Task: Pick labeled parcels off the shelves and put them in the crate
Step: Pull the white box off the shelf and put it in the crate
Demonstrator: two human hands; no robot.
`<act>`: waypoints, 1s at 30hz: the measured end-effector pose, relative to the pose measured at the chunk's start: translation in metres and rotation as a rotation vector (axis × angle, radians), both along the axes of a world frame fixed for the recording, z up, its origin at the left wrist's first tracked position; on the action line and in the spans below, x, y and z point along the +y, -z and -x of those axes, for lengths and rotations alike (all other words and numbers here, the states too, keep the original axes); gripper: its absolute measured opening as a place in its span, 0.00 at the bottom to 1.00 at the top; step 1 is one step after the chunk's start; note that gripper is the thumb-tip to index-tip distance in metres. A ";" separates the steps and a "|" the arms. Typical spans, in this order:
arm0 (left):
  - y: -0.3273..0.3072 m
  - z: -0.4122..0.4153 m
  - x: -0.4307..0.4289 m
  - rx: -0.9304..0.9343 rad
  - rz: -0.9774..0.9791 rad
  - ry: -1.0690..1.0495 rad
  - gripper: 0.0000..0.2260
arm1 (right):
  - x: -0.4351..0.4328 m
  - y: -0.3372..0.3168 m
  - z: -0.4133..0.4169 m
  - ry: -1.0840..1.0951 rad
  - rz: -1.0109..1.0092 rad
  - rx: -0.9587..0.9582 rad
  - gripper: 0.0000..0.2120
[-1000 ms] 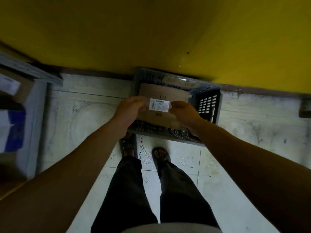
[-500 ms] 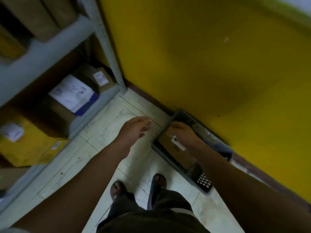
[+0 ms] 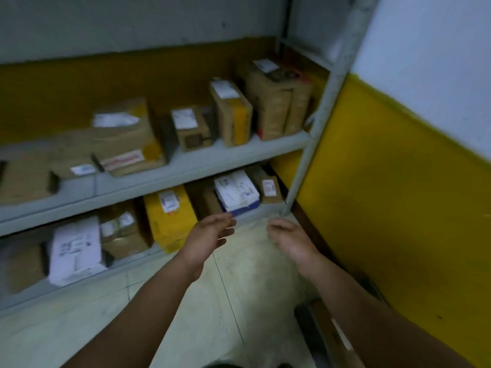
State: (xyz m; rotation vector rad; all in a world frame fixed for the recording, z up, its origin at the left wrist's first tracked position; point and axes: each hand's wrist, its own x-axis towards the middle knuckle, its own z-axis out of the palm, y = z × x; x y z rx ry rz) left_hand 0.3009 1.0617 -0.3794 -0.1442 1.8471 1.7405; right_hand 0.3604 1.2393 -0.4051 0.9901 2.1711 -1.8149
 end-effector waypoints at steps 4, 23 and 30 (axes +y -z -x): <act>-0.029 0.018 -0.072 0.055 -0.036 -0.101 0.08 | -0.065 -0.029 0.035 -0.085 -0.012 0.091 0.09; -0.131 0.065 -0.362 0.336 -0.103 -0.491 0.08 | -0.368 -0.147 0.169 -0.650 0.021 0.356 0.13; -0.154 0.121 -0.417 0.418 -0.116 -0.584 0.09 | -0.429 -0.173 0.234 -0.766 0.055 0.459 0.14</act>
